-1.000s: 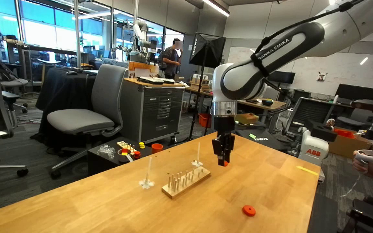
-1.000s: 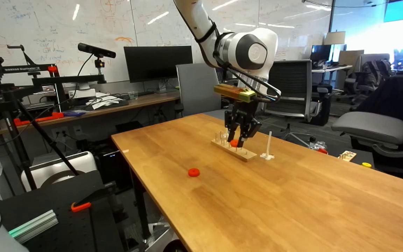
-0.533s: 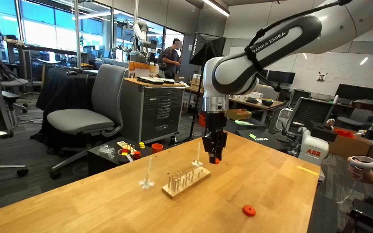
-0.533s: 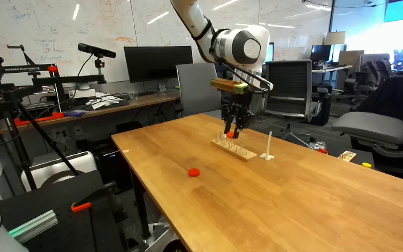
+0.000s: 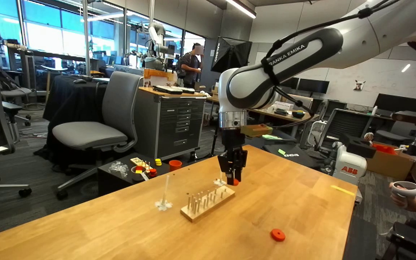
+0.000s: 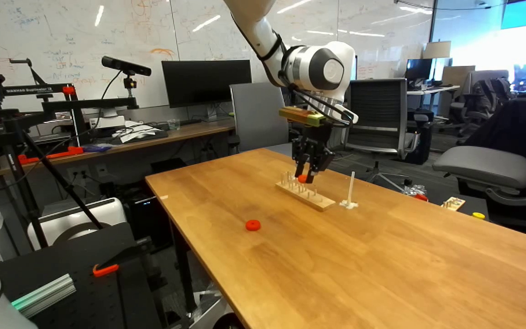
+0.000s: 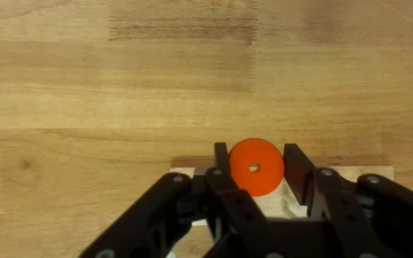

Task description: Pick up the orange ring on the right and place it on the wooden stand

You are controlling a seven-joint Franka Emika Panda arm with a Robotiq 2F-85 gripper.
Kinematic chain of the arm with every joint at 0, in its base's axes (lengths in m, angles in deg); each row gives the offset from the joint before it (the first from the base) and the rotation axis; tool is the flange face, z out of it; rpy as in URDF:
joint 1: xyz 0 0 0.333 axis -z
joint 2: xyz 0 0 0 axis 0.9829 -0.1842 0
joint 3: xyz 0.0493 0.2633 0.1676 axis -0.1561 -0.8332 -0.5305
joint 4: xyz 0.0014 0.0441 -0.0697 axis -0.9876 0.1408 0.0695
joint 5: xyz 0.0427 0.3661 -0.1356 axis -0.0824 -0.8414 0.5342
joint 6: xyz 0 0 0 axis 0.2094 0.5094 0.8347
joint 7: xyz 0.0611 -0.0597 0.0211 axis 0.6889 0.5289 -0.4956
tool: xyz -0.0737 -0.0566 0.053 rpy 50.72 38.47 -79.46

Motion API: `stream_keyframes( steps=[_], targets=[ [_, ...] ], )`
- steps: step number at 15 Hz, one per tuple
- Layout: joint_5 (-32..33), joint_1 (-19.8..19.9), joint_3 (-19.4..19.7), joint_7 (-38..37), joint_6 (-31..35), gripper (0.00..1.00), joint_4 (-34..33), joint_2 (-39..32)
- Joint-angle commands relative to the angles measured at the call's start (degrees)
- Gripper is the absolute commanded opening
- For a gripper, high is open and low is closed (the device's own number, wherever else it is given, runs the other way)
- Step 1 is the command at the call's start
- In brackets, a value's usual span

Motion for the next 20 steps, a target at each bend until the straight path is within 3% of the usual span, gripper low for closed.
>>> stream_keyframes(
  steps=[1, 20],
  targets=[
    [-1.4, -0.4, 0.6, -1.6, -4.0, 0.18, -6.9, -4.2],
    [-0.9, -1.4, 0.6, -2.6, -7.3, 0.18, -17.9, -13.3]
  ],
)
